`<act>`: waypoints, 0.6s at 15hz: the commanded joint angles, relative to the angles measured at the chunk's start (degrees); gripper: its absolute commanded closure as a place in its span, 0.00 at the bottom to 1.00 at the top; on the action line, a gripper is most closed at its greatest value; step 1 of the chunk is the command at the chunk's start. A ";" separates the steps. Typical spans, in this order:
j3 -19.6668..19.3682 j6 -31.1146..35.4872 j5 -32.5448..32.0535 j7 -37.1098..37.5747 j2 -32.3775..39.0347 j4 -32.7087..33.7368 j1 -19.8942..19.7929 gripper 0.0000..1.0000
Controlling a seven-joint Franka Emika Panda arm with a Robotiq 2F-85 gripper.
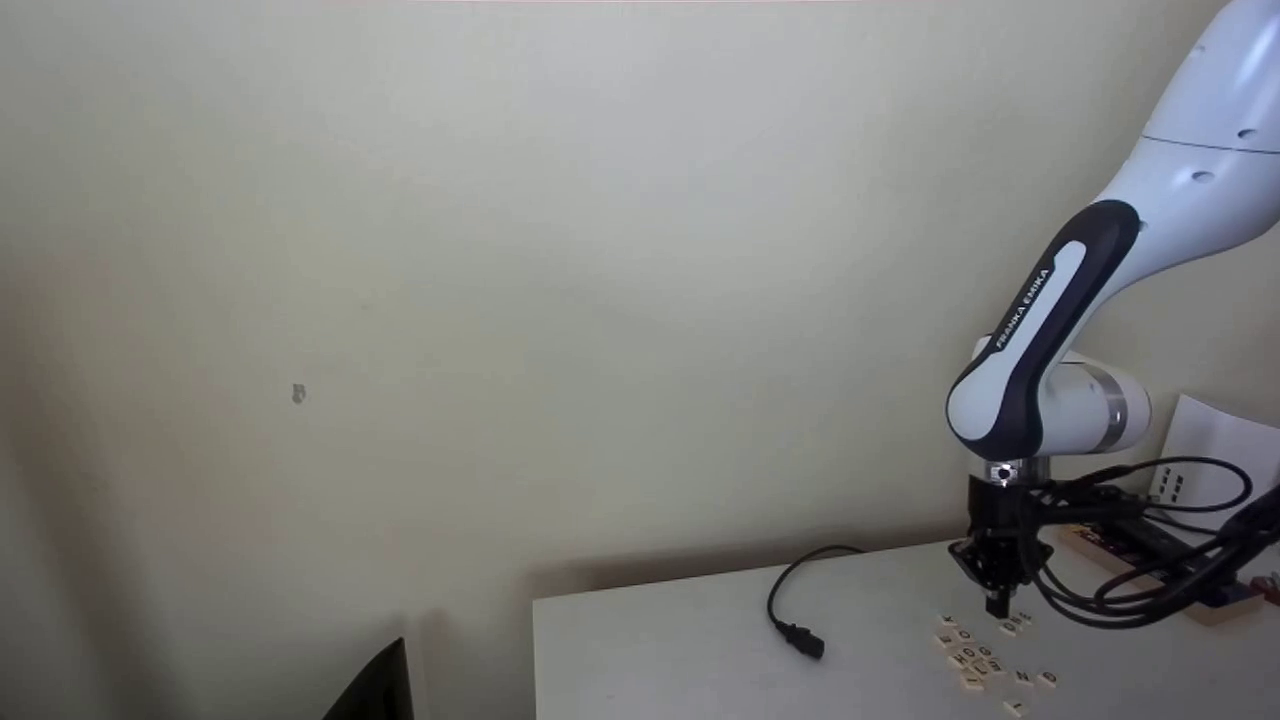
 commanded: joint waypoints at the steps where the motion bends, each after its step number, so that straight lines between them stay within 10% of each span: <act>1: 0.51 0.93 -2.13 -4.54 -2.69 -3.67 1.31 1.00; 9: -0.16 -0.91 -10.46 -13.13 -3.35 -6.42 4.11 1.00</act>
